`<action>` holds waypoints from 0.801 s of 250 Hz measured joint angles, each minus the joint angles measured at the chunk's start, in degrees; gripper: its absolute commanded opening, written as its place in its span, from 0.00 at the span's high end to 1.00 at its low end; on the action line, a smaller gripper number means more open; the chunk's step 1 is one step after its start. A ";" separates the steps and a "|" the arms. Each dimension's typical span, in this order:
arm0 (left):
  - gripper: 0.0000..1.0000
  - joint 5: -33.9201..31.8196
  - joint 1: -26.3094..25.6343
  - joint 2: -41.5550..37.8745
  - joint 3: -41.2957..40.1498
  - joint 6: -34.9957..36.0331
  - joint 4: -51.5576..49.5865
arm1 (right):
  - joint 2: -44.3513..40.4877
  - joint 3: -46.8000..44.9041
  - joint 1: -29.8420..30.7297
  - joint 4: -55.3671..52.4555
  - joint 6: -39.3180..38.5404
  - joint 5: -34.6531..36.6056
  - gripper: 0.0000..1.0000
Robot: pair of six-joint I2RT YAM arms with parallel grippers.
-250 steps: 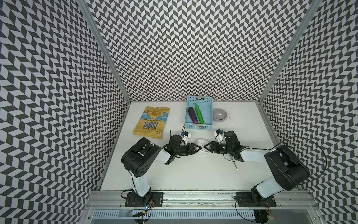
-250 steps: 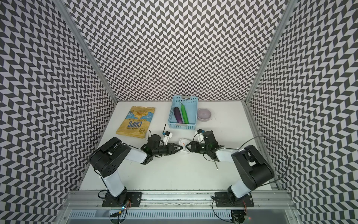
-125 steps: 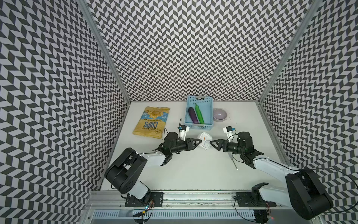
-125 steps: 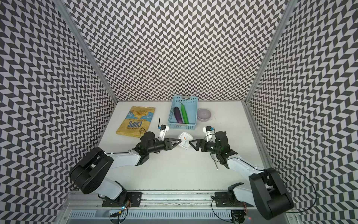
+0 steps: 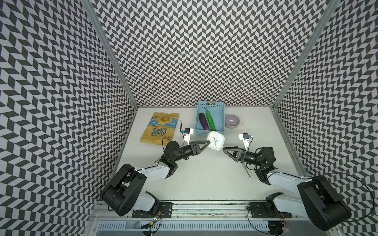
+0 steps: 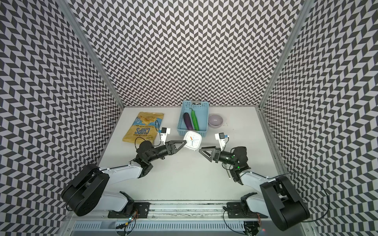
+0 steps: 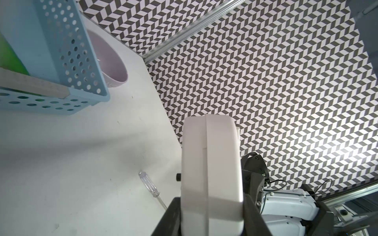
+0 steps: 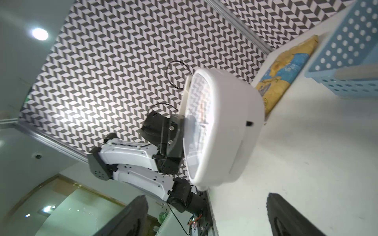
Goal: Remove the battery from the alarm
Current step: Adjust the alarm at the center of the board.
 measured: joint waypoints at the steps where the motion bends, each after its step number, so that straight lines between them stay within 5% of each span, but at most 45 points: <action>1: 0.77 0.02 0.00 0.00 0.00 -0.13 0.13 | 0.09 0.00 0.00 0.42 0.20 -0.07 0.08; 75: 0.78 2.08 -1.44 2.51 0.00 -6.99 8.07 | 13.99 0.63 1.36 19.76 18.34 -0.17 0.17; 126: 0.78 2.10 -2.40 2.91 0.02 -6.86 8.00 | 14.84 0.98 2.95 20.72 20.98 0.74 0.21; 200: 0.78 1.97 -2.67 2.91 0.02 -6.51 7.21 | 13.44 1.60 2.99 20.70 20.52 1.90 0.46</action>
